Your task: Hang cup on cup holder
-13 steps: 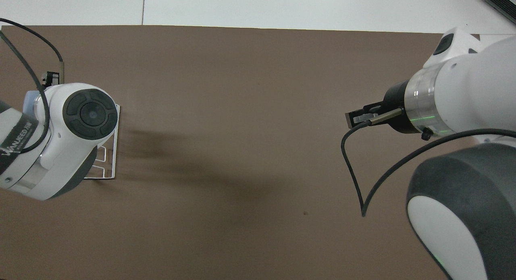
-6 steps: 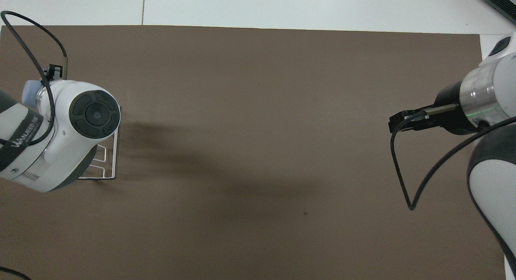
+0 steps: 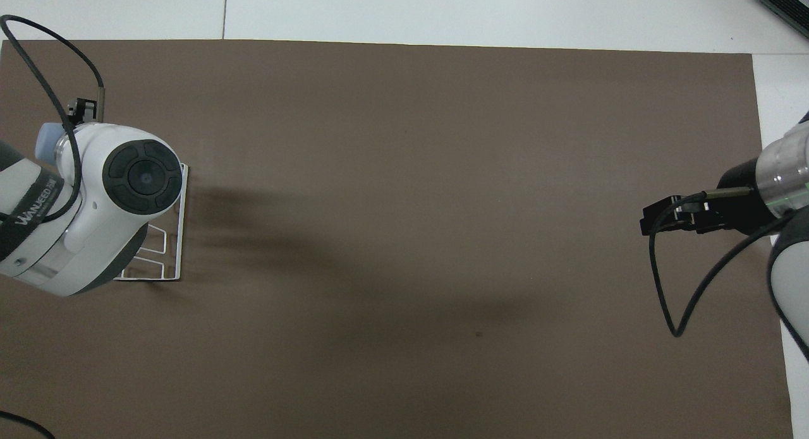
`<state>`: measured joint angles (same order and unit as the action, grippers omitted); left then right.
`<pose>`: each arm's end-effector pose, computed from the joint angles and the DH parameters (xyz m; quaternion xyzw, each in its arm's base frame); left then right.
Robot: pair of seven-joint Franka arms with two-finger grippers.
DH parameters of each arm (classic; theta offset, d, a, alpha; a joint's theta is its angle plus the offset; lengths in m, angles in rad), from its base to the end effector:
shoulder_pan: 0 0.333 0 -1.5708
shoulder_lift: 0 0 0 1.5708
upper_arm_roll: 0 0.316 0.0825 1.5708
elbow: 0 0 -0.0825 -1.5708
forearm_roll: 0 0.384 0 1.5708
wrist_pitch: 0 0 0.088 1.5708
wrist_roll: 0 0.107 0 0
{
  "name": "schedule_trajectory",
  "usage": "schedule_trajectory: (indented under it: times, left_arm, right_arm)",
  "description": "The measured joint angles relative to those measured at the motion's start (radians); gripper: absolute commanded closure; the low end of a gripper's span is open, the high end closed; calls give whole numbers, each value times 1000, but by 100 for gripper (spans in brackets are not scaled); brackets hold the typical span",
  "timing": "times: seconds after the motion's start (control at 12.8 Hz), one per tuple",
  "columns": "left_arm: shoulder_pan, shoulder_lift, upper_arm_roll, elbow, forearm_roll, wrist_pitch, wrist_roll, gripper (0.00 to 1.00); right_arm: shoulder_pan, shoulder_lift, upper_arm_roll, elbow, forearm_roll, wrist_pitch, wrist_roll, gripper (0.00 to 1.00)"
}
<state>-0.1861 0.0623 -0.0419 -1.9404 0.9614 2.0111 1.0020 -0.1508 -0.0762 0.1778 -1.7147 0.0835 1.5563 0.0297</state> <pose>0.5807 -0.0844 0.4741 -0.6120 0.6714 0.1541 0.3886 0.5256 0.0265 0.5964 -0.9985 0.0030 0.0426 0.0338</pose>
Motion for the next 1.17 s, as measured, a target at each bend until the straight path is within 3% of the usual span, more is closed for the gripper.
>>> schedule_trajectory:
  times: [0.08,0.78,0.94,1.17]
  left_arm:
    - [2,1,0,-1,0,2,0,1]
    - [9,2,-1,1,-20,-7,-24,0]
    - [10,1,-1,11,-74,-41,-134,0]
    - [11,-13,0,56,-254,-150,-326,0]
  right_arm:
    - [-15,-9,0,-16,0,21,0,1]
    - [-18,-17,-60,-47,-2,136,-100,0]
    - [19,-17,-113,-49,-2,136,-114,0]
    - [33,-17,-131,-49,-2,136,-119,0]
